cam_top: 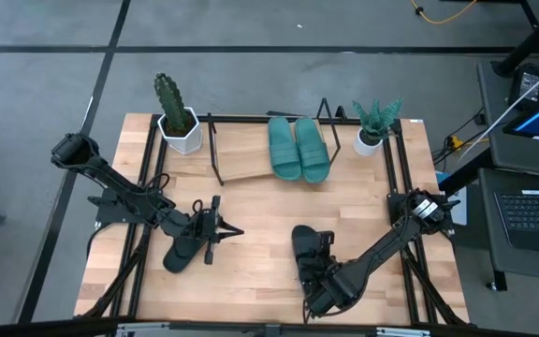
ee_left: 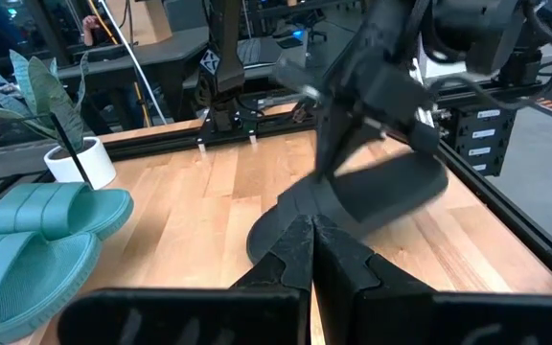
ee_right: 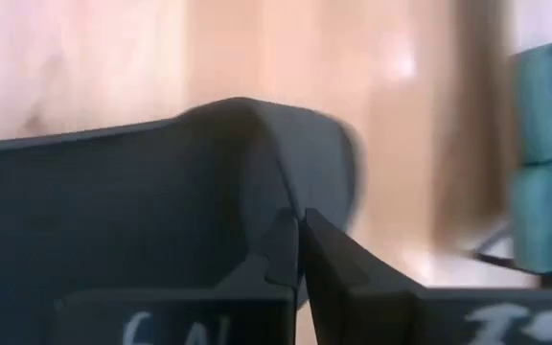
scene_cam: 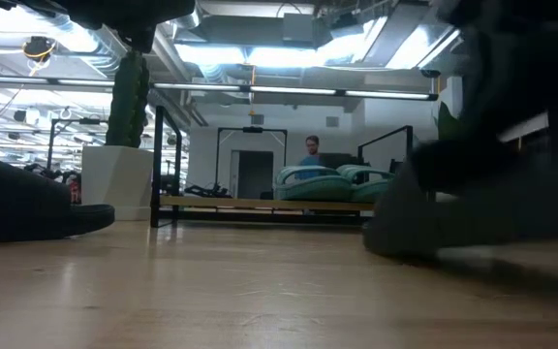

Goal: Pick and place slides into the shelf
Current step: Put the right black slide on the shelf

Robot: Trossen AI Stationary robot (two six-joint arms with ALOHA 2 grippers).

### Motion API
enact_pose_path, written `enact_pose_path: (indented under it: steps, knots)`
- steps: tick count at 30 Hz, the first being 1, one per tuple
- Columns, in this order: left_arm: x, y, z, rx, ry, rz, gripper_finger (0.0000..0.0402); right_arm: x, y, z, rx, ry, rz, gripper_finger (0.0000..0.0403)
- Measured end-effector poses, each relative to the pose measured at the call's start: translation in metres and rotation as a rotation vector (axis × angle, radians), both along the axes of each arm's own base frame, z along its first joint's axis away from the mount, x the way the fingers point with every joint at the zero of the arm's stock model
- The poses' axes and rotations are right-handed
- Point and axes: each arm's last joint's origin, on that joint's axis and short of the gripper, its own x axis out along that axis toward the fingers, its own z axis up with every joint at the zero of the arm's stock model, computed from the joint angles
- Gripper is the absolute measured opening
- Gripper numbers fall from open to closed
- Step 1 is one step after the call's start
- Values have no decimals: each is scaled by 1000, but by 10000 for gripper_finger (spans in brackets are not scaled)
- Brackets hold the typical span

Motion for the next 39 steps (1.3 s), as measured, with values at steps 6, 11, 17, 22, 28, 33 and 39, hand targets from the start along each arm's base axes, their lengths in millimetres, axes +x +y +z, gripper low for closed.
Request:
enact_pose_path:
  steps: [6, 11, 17, 22, 28, 33, 39]
  knots:
    - [0, 0, 0, 0, 0, 0, 0, 5, -1, 33, -138, -74, 19, 7]
    - [0, 0, 1, -3, -5, 1, 0, 18, -8, 55, -248, -157, 54, 7]
    - [0, -2, 3, -15, -24, -33, 0, 38, -31, 67, -365, -204, 31, 7]
    - [-2, -6, 3, -18, -24, -88, 0, 59, -60, 67, -405, -150, 17, 7]
    - [-3, -9, 3, 5, -24, -106, 0, 88, -96, 68, -434, -102, 36, 6]
    - [-6, -14, 3, 6, -24, -125, 0, 112, -127, 69, -367, -41, 110, 6]
    - [-12, -23, 2, 10, -22, -163, 0, 129, -168, 87, -237, -19, 152, 6]
